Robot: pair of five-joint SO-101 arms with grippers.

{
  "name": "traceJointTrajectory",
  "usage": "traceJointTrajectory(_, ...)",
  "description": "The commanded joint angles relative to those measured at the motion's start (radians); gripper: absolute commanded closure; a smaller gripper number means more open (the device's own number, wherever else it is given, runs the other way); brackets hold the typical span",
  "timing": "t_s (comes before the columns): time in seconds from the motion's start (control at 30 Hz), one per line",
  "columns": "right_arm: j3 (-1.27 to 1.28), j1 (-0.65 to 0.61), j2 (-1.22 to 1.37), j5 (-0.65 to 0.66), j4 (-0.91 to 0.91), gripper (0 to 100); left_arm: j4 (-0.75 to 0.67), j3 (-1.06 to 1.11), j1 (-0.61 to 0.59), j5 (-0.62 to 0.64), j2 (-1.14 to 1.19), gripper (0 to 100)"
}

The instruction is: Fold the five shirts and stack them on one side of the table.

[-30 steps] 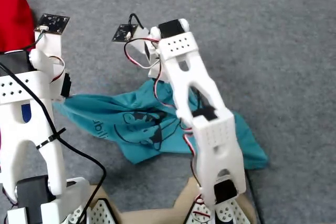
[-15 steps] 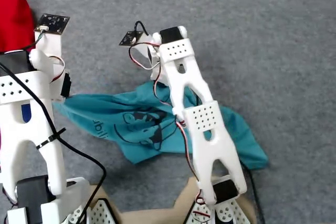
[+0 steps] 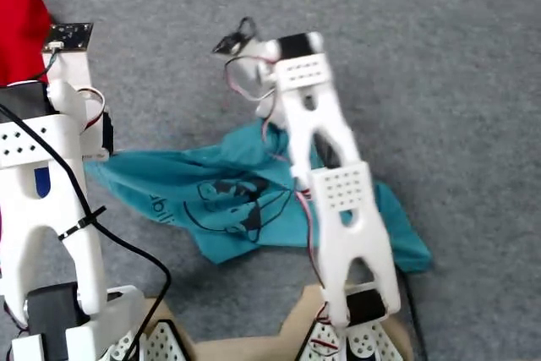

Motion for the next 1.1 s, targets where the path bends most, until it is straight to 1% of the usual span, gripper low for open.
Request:
traceJointTrajectory(0.0,0.025,0.111,-0.217,0.034,0.015,99.0,-0.006,-0.002,-0.002,0.026,-0.027,98)
traceJointTrajectory(0.27,0.090,0.275,-0.510,0.037,0.017,99.0,0.015,-0.011,0.005,0.078,-0.027,98)
traceJointTrajectory(0.43,0.209,0.332,-0.733,0.038,0.017,99.0,0.018,-0.008,0.084,0.083,-0.027,98)
traceJointTrajectory(0.5,0.300,0.331,-0.837,0.069,0.018,99.0,0.018,-0.008,0.118,0.083,-0.027,98)
traceJointTrajectory(0.6,0.510,0.295,-0.992,0.121,0.018,99.0,0.020,-0.006,0.167,0.083,-0.027,98)
traceJointTrajectory(0.77,0.995,0.231,-1.188,0.161,0.008,99.0,0.037,-0.006,0.201,0.083,-0.027,98)
traceJointTrajectory(0.93,1.438,0.229,-1.340,0.163,-0.120,99.0,0.057,0.038,0.201,0.078,-0.027,98)
traceJointTrajectory(1.07,1.699,0.229,-1.420,0.164,-0.195,99.0,0.058,0.103,0.201,0.078,-0.027,98)
